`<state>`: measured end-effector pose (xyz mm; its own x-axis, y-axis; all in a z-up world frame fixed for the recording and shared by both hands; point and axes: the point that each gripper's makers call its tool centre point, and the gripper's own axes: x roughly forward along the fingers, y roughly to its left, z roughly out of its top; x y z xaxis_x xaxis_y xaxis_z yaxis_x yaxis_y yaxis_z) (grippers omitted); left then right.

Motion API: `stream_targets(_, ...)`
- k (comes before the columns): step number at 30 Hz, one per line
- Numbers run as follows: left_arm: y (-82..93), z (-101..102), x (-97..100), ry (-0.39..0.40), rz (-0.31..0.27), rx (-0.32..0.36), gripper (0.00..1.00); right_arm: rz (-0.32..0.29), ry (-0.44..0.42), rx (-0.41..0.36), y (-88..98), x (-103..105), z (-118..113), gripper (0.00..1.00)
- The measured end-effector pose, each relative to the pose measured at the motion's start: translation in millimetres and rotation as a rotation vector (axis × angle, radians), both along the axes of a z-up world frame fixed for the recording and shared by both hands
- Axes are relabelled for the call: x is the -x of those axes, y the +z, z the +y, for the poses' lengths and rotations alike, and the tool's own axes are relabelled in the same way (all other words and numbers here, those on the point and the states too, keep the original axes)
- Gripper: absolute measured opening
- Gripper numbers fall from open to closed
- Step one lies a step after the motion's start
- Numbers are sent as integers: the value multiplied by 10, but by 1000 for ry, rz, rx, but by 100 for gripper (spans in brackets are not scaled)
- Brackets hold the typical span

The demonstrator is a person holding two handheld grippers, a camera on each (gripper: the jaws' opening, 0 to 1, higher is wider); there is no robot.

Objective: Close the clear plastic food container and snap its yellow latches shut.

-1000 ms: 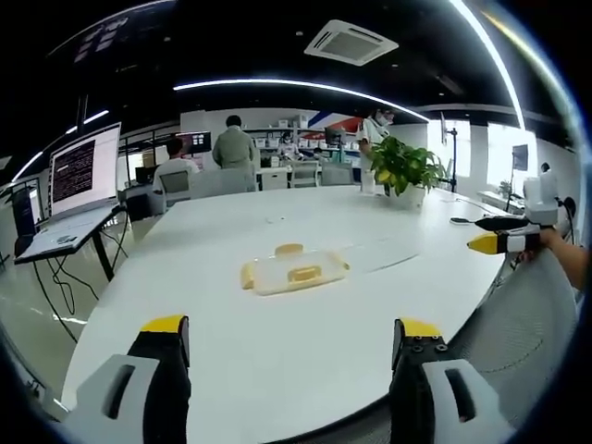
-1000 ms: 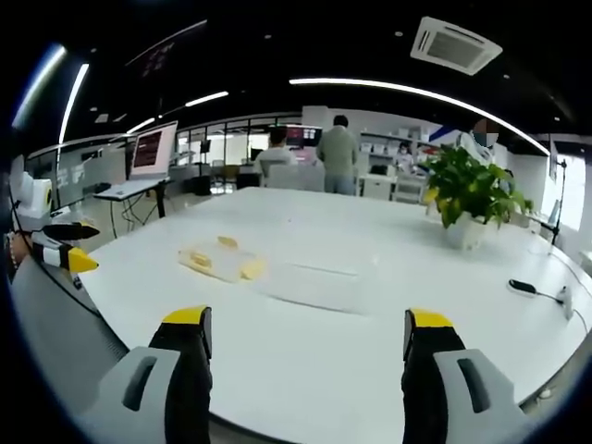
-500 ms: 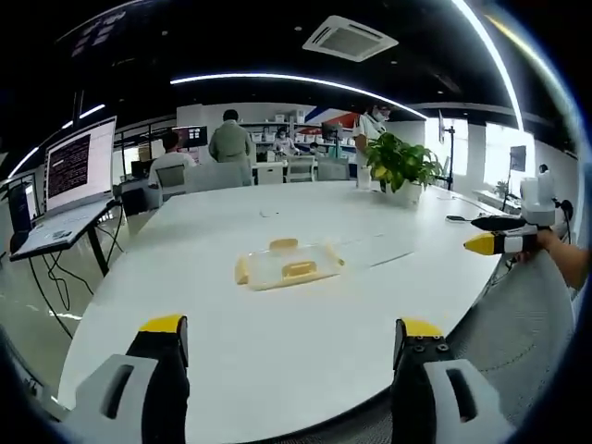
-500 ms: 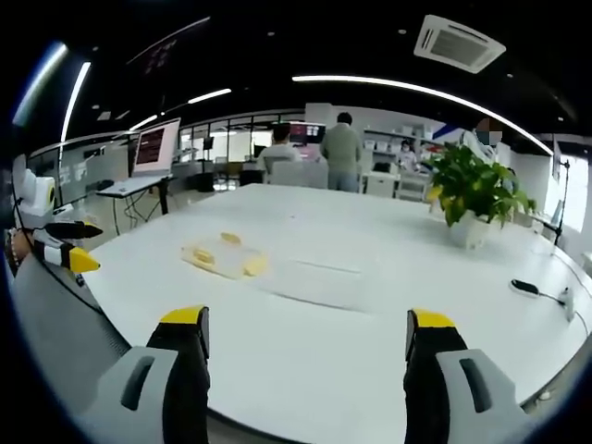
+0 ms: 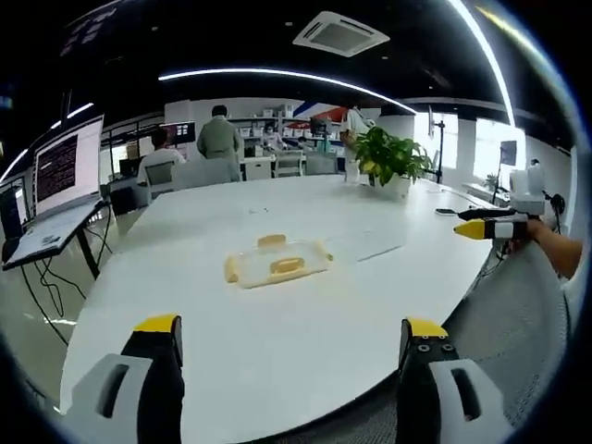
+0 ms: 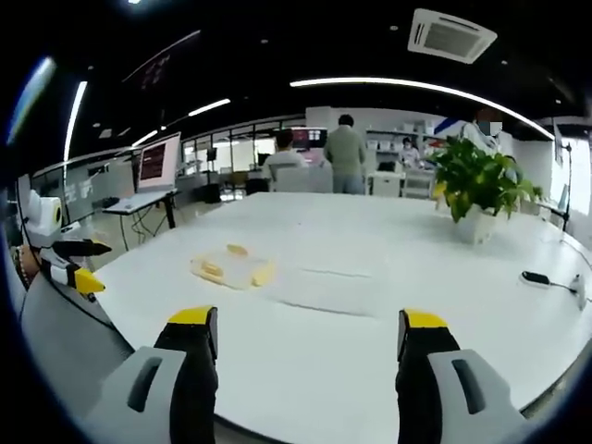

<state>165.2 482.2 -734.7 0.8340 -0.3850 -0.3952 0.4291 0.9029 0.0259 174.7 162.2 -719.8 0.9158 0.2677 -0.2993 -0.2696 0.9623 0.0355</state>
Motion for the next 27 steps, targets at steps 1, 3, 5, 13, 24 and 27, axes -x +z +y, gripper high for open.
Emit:
stream_targets(1,40,8,-24,-18,-25,-13,95,-16,17,6,28,-11,20,76)
stream_targets(3,40,55,-54,-39,-25,-42,96,-49,56,22,88,-42,65,79)
stream_targets(5,88,107,-134,-52,-43,-55,96,-72,86,59,138,-108,88,82)
stream_targets(13,196,114,-605,-148,-79,-27,94,-83,291,197,199,-502,367,71)
stream_targets(24,-27,180,-1163,-245,-45,-253,85,-92,425,273,184,-938,687,73)
stream_targets(27,-84,181,-1304,-284,-32,-294,84,-112,470,320,215,-1077,745,68)
